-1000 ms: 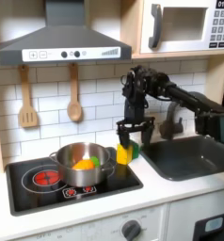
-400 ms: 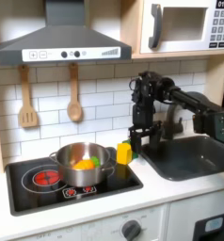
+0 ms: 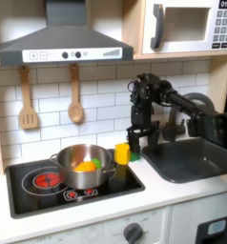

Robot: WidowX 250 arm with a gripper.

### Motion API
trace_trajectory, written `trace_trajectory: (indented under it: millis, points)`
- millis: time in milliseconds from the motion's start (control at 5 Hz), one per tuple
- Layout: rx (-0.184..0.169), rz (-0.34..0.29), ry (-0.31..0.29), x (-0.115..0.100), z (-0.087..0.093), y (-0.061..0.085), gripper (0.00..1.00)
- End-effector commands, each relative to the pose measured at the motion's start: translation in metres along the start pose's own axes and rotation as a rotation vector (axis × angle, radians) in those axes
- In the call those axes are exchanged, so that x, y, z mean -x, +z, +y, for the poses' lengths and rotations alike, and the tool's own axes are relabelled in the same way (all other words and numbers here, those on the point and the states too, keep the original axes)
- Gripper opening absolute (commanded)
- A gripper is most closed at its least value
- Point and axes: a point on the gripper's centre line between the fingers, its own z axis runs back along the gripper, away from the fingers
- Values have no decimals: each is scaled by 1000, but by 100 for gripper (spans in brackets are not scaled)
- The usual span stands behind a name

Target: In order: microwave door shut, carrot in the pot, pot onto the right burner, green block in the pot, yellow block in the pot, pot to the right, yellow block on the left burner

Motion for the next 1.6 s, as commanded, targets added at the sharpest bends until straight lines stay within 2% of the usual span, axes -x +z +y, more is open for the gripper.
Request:
trace_trajectory:
  millis: [0, 200, 400, 600, 800, 1000, 1200, 1400]
  points:
    - [-13, -40, 0, -17, 2, 9, 100]
    - [-19, -28, 2, -19, 4, 11, 100]
    - [-34, -27, -24, -16, 11, 13, 100]
    - [-53, -39, -104, -19, 12, 10, 100]
    - [-43, -70, -238, -24, 4, 6, 100]
    - [-56, -81, -274, -31, 5, 7, 100]
    - [-38, -82, -236, -33, 7, 7, 100]
    - [-23, -93, -237, -37, -4, 5, 100]
